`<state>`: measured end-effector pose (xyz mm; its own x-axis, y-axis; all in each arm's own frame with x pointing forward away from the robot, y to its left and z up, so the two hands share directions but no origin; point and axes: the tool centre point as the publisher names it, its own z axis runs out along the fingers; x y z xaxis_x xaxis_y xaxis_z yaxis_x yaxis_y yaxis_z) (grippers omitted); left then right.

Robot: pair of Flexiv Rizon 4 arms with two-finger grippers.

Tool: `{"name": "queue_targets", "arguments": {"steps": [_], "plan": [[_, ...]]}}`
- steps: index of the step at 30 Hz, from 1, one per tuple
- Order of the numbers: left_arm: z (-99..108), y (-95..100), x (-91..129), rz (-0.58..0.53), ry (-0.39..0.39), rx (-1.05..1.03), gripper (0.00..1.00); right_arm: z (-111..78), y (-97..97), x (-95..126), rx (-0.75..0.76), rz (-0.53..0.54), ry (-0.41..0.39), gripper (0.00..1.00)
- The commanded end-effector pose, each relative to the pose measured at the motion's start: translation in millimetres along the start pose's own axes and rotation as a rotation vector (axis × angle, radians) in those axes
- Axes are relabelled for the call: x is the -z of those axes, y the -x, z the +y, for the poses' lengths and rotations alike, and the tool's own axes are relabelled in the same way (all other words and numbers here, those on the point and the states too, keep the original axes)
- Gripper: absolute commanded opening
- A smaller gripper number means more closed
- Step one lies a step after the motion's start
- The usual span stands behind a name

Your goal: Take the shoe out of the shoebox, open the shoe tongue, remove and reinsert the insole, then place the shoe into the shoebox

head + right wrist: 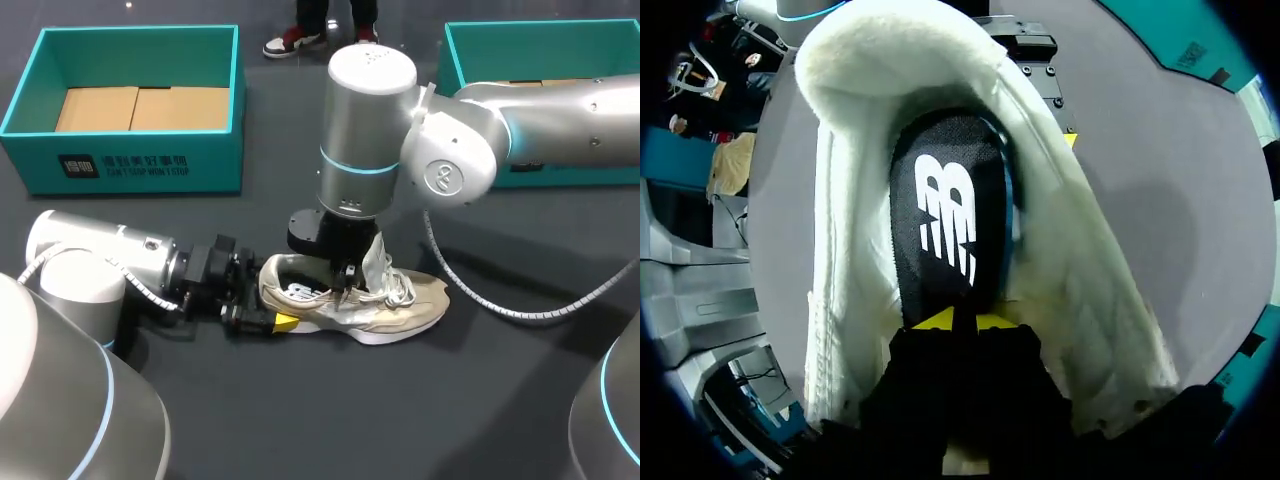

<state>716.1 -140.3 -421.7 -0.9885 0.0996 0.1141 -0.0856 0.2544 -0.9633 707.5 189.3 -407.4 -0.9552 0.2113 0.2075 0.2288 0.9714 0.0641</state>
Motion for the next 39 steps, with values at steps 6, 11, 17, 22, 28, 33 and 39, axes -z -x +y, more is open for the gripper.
{"name": "queue_targets", "arguments": {"steps": [6,11,17,22,28,33,39], "plan": [[0.0,0.6,-1.0,-0.001,0.001,0.001,0.00,-20.3,-15.2,-1.7,0.060,-0.084,0.150,0.00],[0.0,0.6,-1.0,-0.001,0.001,0.001,0.00,-23.8,-17.2,13.2,0.115,-0.141,0.244,0.00],[0.0,0.6,-1.0,-0.001,0.001,0.001,0.00,-24.7,-16.0,26.1,0.197,-0.196,0.336,0.00],[0.0,0.6,-1.0,-0.001,0.001,0.001,0.00,-26.4,-13.1,32.0,0.243,-0.219,0.387,0.00],[0.0,0.6,-1.0,-0.001,0.001,0.001,0.00,-29.8,-10.9,36.3,0.304,-0.234,0.449,0.00],[0.0,0.6,-1.0,-0.001,0.001,0.001,0.00,-17.7,-10.4,47.4,0.364,-0.236,0.430,0.00],[0.0,0.6,-1.0,-0.001,0.001,0.001,0.00,11.7,-12.4,63.8,0.458,-0.217,0.368,0.00]]}}
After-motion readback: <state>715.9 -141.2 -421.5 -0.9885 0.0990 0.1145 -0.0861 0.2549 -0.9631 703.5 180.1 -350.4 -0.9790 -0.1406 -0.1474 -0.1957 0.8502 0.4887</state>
